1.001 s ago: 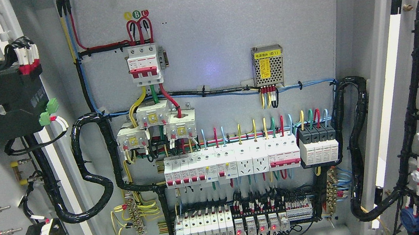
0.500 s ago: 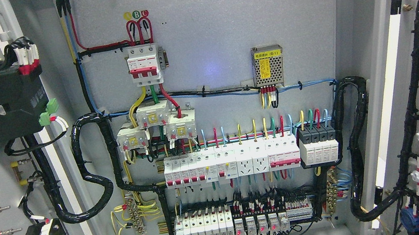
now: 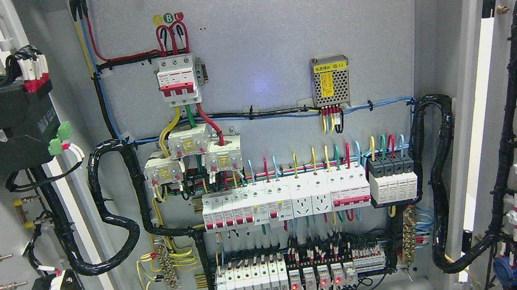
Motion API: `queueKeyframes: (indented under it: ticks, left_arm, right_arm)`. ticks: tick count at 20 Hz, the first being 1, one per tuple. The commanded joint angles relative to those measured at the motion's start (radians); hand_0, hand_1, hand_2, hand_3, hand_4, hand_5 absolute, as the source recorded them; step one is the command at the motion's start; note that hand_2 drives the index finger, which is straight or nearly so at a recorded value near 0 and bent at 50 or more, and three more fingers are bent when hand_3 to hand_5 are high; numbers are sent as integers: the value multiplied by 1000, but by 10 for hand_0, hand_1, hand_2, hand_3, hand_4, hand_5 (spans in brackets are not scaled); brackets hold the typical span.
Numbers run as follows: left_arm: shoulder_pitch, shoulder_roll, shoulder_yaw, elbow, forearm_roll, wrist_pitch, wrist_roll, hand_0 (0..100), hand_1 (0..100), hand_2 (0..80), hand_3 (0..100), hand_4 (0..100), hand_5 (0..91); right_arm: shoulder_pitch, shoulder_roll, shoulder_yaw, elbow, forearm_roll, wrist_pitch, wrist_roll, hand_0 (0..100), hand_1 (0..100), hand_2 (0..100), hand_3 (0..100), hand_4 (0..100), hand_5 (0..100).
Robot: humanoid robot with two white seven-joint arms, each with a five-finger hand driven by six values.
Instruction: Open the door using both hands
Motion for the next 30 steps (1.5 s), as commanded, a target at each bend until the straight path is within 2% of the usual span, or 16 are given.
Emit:
queueKeyframes:
  ticks: [1, 4, 7, 10, 12, 15, 21, 25, 27, 30]
  left_arm:
    - [13, 36, 17, -241, -1, 0, -1, 0, 0, 0, 0, 0, 0]
    - [13, 29, 20, -279, -1, 0, -1, 0, 0, 0, 0, 0, 0]
    - [5, 22, 40, -308, 1, 0, -1, 0, 0, 0, 0, 0, 0]
    - [-3, -12, 51, -333, 1, -2, -1, 0, 0, 0, 0, 0, 0]
    - [-6, -29, 55, -356, 1, -6, -1, 0, 0, 0, 0, 0, 0]
    - [-16, -46, 55, -392, 1, -9, -1, 0, 0, 0, 0, 0, 0]
    - [-47, -104, 58, -431, -1, -9, -1, 0, 0, 0, 0, 0, 0]
    - [-88, -132, 83, -437, -1, -11, -1, 0, 0, 0, 0, 0, 0]
    - [-105, -141, 103, -439, -1, -17, -1, 0, 0, 0, 0, 0, 0]
    - [-121, -147, 120, -439, 1, -89, -1, 0, 0, 0, 0, 0, 0]
  right_arm:
    - [105, -91, -123, -66, 0, -42, 1, 191, 0, 0, 0, 0, 0]
    - [118, -91, -128, -69, 6, -44, 0, 191, 0, 0, 0, 0, 0]
    - [147, -94, -178, -71, 6, -44, 5, 191, 0, 0, 0, 0, 0]
    - [178, -120, -220, -79, 7, -50, 8, 191, 0, 0, 0, 0, 0]
    - [199, -146, -235, -85, 6, -96, 8, 191, 0, 0, 0, 0, 0]
    - [243, -158, -246, -102, 6, -191, 5, 191, 0, 0, 0, 0, 0]
    - [346, -158, -289, -154, 2, -289, 5, 191, 0, 0, 0, 0, 0]
    - [397, -155, -335, -195, -1, -328, 5, 191, 0, 0, 0, 0, 0]
    - [403, -149, -355, -195, 0, -386, 5, 191, 0, 0, 0, 0, 0]
    - [412, -151, -389, -195, 0, -461, 5, 191, 0, 0, 0, 0, 0]
